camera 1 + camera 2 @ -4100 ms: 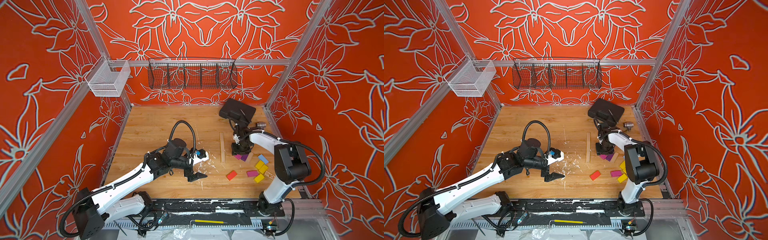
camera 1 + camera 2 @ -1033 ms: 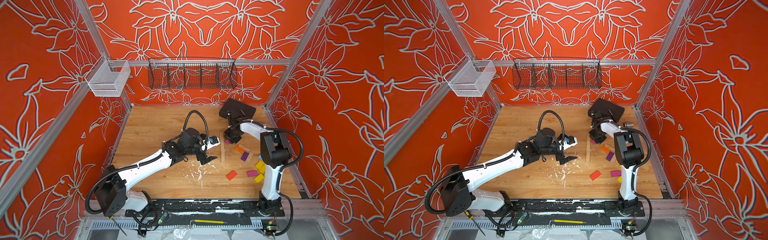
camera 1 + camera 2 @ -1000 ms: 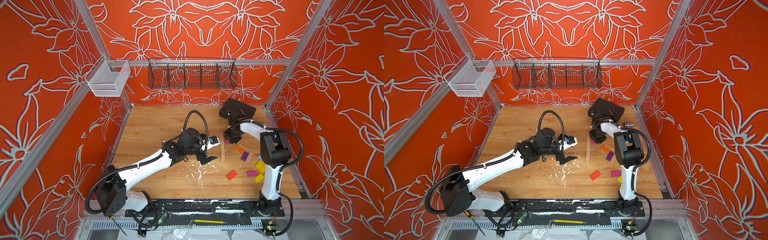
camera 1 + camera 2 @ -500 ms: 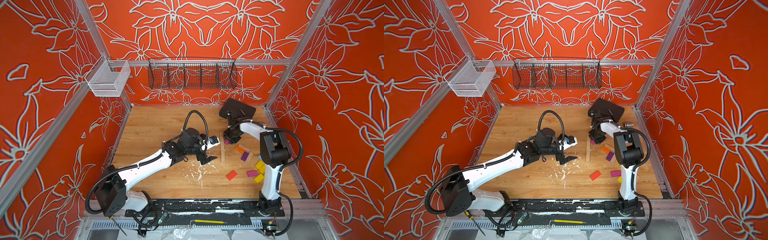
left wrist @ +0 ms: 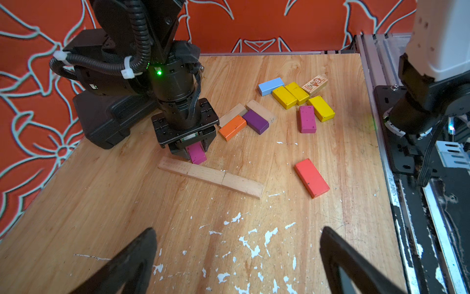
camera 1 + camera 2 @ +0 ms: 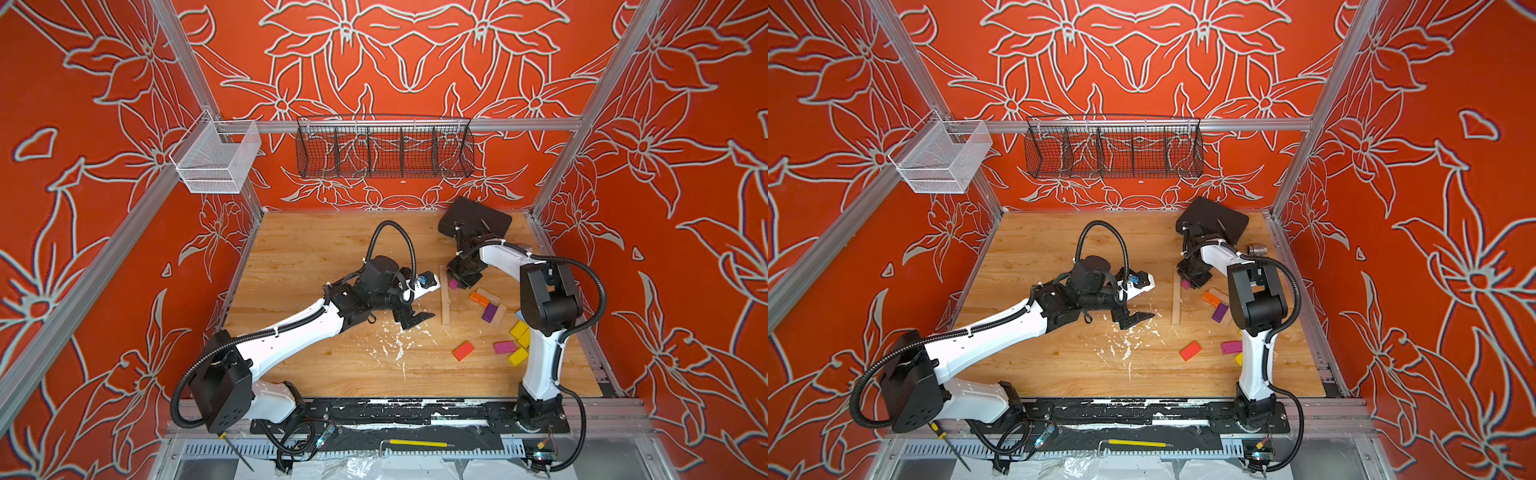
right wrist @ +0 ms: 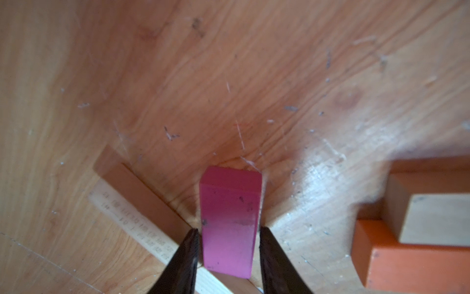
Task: Assemble the letter k with building blocks
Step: Assemble the building block at the center of the board, then pick up the building block from the center of the board.
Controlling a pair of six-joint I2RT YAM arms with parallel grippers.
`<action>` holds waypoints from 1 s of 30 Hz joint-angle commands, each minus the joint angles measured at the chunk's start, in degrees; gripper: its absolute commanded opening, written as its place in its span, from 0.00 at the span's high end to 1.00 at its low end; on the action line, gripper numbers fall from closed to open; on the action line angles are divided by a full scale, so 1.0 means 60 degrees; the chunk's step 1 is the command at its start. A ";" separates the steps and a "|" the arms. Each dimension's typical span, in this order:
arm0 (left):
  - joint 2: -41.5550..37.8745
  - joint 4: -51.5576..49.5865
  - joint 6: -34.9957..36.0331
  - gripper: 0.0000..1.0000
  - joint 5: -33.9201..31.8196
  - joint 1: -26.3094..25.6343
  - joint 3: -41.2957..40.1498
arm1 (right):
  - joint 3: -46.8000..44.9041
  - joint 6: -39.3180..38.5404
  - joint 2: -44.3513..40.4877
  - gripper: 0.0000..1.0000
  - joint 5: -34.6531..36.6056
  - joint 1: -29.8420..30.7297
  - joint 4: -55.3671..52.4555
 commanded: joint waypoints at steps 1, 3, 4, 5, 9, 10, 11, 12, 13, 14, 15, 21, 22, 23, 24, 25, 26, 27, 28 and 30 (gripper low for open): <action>-0.0140 0.0143 0.0013 0.03 0.0196 0.0038 0.0002 | 0.0162 0.0018 -0.0672 0.54 0.0229 0.0052 -0.0361; -0.0155 0.0140 0.0006 0.03 0.0215 0.0038 0.0002 | 0.0150 -0.0101 -0.0901 0.52 0.0289 0.0053 -0.0455; -0.0167 0.0154 0.0011 0.03 0.0221 0.0035 0.0002 | 0.0138 -0.0167 -0.1040 0.51 0.0341 0.0064 -0.0516; -0.0170 0.0158 0.0009 0.03 0.0237 0.0040 0.0002 | 0.0124 -0.0240 -0.1177 0.50 0.0397 0.0052 -0.0590; -0.0214 0.0186 -0.0059 0.03 0.0440 0.0038 0.0002 | -0.0072 -0.0718 -0.2051 0.47 0.0874 0.0056 -0.0892; -0.0224 0.0184 -0.0071 0.03 0.0512 0.0036 0.0007 | -0.0154 -0.0916 -0.2327 0.47 0.1021 0.0052 -0.0995; -0.0240 0.0195 -0.0090 0.03 0.0579 0.0033 0.0007 | -0.0221 -0.1141 -0.2586 0.46 0.1141 0.0067 -0.1055; -0.0251 0.0202 -0.0116 0.03 0.0647 0.0039 0.0016 | -0.0335 -0.1487 -0.2899 0.45 0.1199 0.0060 -0.1079; -0.0275 0.0209 -0.0119 0.03 0.0712 0.0040 0.0003 | -0.0443 -0.1774 -0.3218 0.45 0.1254 0.0056 -0.1182; -0.0283 0.0217 -0.0115 0.03 0.0772 0.0041 0.0001 | -0.0599 -0.2071 -0.3541 0.44 0.1303 0.0064 -0.1252; -0.0309 0.0217 -0.0098 0.03 0.0876 0.0040 0.0001 | -0.0769 -0.2367 -0.3843 0.44 0.1223 0.0062 -0.1254; -0.0366 -0.0191 0.0450 0.03 0.2037 0.0021 0.0117 | -0.2259 -0.3223 -0.5839 0.43 0.0160 0.0132 -0.1920; -0.0378 -0.0246 0.0578 0.03 0.2290 0.0013 0.0104 | -0.2595 -0.3068 -0.6216 0.44 0.0162 0.0157 -0.2068; -0.0390 -0.0304 0.0698 0.03 0.2531 0.0011 0.0105 | -0.2889 -0.2883 -0.6538 0.44 0.0137 0.0204 -0.2196; -0.0390 -0.0399 0.0857 0.03 0.2809 0.0011 0.0105 | -0.3316 -0.2661 -0.6905 0.43 0.0006 0.0271 -0.2228; -0.0374 -0.0510 0.1024 0.03 0.3080 0.0011 0.0119 | -0.3677 -0.2459 -0.7266 0.44 -0.0185 0.0331 -0.2228; -0.0350 -0.0638 0.1171 0.03 0.3270 -0.0003 0.0162 | -0.3973 -0.2211 -0.7609 0.43 -0.0260 0.0428 -0.2351; -0.0307 -0.0844 0.1387 0.03 0.3502 -0.0002 0.0223 | -0.4186 -0.2000 -0.7887 0.43 -0.0237 0.0543 -0.2459; -0.0261 -0.1044 0.1568 0.03 0.3636 -0.0011 0.0278 | -0.4362 -0.1825 -0.8130 0.43 -0.0203 0.0691 -0.2585; -0.0201 -0.1327 0.1797 0.03 0.3746 -0.0032 0.0379 | -0.4661 -0.1311 -0.8664 0.43 0.0117 0.1148 -0.3006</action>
